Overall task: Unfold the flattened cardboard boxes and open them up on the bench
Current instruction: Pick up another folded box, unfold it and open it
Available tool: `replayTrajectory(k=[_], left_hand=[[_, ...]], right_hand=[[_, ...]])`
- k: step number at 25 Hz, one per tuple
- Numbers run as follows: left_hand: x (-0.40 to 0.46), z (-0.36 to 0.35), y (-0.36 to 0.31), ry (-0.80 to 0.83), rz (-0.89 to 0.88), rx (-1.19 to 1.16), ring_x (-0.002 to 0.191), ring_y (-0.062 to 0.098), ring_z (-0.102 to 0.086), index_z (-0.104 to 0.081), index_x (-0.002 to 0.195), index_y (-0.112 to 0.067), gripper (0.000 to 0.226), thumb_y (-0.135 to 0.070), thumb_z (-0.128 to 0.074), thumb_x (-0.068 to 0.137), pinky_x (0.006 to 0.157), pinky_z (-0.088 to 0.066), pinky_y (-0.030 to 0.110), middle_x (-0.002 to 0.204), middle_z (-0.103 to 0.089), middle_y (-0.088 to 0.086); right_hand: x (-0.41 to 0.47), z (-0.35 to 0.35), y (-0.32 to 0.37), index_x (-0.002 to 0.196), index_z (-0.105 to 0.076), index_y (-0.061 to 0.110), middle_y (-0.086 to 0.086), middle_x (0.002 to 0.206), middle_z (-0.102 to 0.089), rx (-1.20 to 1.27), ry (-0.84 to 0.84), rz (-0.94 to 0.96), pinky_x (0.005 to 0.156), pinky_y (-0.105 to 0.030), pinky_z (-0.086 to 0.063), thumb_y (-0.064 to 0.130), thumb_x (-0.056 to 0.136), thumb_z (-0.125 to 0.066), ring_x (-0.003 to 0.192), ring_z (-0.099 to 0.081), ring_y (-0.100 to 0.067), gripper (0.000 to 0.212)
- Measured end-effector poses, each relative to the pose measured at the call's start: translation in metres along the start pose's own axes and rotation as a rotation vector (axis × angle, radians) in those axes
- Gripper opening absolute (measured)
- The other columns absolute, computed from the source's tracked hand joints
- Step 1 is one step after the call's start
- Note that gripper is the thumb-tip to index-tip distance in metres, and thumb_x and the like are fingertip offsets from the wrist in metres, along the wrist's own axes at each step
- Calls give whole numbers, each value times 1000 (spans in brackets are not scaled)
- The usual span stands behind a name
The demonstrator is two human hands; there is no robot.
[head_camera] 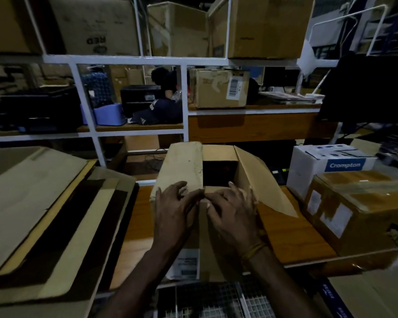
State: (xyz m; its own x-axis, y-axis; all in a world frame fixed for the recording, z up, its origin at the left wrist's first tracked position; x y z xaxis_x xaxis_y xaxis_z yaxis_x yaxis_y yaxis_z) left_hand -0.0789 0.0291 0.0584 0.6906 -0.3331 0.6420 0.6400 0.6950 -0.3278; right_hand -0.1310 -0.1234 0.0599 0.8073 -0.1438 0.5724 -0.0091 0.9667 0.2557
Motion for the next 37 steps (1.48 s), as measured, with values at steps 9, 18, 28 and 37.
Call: replayTrajectory(k=[9,18,28,37], left_hand=[[-11,32,37,-240,52,-152,119,25,-54,-44,141,-31,68,-5,-71,84,76,-60,37,145,-41,8],[7,48,96,-377,-37,116,149,40,-14,-53,140,-27,50,-27,-65,91,117,-23,58,163,-14,15],[2,34,116,-113,216,-274,104,12,-63,-64,117,-34,29,-39,-43,98,90,-53,42,113,-68,-7],[47,46,95,298,111,-136,123,6,-48,-54,135,-40,37,-34,-51,98,81,-38,20,147,-42,-13]], right_hand=[[16,-15,52,150,-11,45,2,148,-38,177,143,99,109,-47,-37,34,93,-55,121,-52,-22,73],[66,-39,99,145,4,59,-3,161,-13,36,418,196,102,-41,-45,43,92,-56,129,-46,-26,82],[72,-47,97,145,-27,51,7,148,-38,7,409,227,98,-32,-39,52,92,-51,128,-44,-18,58],[113,-31,28,150,-25,47,-2,155,-33,479,885,-162,108,-38,-37,72,75,-57,138,-36,-22,85]])
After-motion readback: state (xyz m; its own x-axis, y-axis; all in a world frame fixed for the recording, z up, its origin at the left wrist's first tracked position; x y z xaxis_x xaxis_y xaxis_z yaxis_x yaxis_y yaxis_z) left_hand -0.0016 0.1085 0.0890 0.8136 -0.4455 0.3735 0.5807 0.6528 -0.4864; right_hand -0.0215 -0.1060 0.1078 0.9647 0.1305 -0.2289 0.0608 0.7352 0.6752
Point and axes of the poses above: each hand's wrist, its own x-axis towards the middle knuckle, its own z-axis out of the back of the hand, y = z × x, the point moved 2 cm from there along x, towards the middle knuckle
